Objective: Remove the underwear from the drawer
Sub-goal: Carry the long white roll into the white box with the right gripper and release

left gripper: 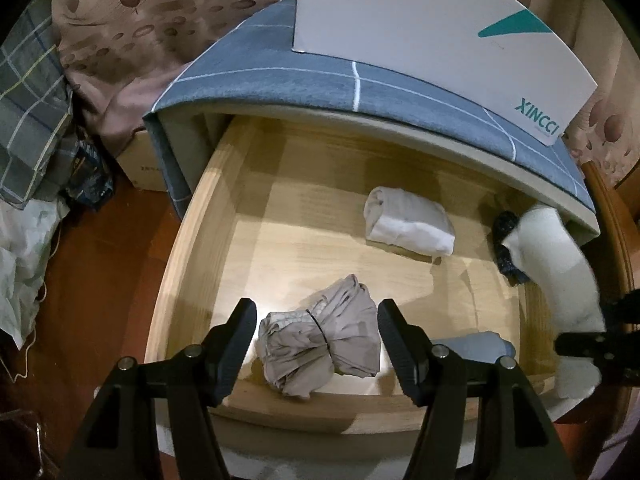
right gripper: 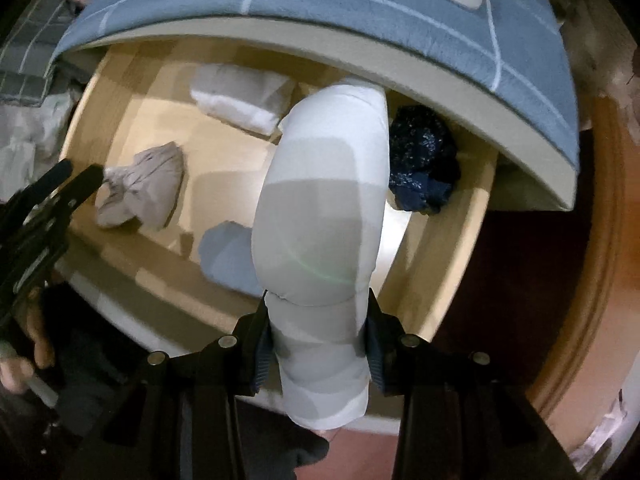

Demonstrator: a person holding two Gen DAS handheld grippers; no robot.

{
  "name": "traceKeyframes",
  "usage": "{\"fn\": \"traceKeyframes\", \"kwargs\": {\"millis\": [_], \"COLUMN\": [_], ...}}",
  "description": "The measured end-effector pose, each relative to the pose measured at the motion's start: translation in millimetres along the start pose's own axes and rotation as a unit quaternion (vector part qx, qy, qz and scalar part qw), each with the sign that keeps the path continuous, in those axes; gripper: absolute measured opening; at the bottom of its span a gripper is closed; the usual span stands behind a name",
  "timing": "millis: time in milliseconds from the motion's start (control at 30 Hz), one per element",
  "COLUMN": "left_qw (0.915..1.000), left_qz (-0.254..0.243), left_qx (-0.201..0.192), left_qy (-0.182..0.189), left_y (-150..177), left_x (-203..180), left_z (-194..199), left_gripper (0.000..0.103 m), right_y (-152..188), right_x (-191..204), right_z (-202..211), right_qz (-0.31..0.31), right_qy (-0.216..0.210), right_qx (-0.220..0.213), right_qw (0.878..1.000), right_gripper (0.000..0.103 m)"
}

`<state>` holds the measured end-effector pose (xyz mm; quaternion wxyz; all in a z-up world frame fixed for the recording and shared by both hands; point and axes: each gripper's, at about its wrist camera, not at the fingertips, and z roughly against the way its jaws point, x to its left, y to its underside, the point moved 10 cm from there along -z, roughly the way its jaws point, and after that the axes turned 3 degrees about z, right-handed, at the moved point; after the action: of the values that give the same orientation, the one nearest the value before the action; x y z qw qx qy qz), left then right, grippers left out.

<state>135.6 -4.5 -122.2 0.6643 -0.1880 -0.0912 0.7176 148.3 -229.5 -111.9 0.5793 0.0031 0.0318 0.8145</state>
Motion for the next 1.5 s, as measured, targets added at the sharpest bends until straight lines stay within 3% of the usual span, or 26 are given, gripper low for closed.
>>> {"fn": "traceKeyframes", "kwargs": {"millis": [200,400,667,833,967,1133,1267,1500], "left_qw": [1.0,1.0,0.9999,0.9999,0.9999,0.9998,0.9996,0.999], "left_qz": [0.003,0.002,0.002,0.002,0.003,0.012,0.021,0.036], "left_qx": [0.0,-0.004,-0.007,-0.013,-0.016,-0.018,-0.018,-0.018], "left_qy": [-0.002,-0.007,-0.01,-0.007,-0.003,0.005,0.01,0.018], "left_y": [0.3,0.8,-0.3,-1.7,-2.2,-3.9,-4.9,-6.0], "left_x": [0.9,2.2,3.1,2.6,3.2,5.6,8.7,12.5], "left_z": [0.2,1.4,1.6,4.1,4.9,5.4,4.6,3.3], "left_gripper": [0.064,0.064,0.064,0.064,0.064,0.064,0.064,0.064], "right_y": [4.5,-14.4,-65.0,-112.9,-156.9,-203.4,-232.9,-252.1], "right_x": [-7.0,-8.9,-38.4,-59.0,-74.0,-82.0,-84.1,-78.3], "right_z": [45.2,94.8,177.4,218.2,236.9,229.4,203.7,155.4], "right_qz": [-0.022,-0.056,-0.091,-0.102,-0.108,-0.104,-0.106,-0.098], "right_qy": [-0.014,-0.03,-0.012,0.015,0.028,0.043,0.036,0.042], "right_qx": [-0.057,-0.137,-0.267,-0.316,-0.327,-0.316,-0.288,-0.245], "right_qw": [0.998,0.989,0.959,0.943,0.938,0.942,0.951,0.964], "right_gripper": [0.036,0.036,0.036,0.036,0.036,0.036,0.037,0.039]}}
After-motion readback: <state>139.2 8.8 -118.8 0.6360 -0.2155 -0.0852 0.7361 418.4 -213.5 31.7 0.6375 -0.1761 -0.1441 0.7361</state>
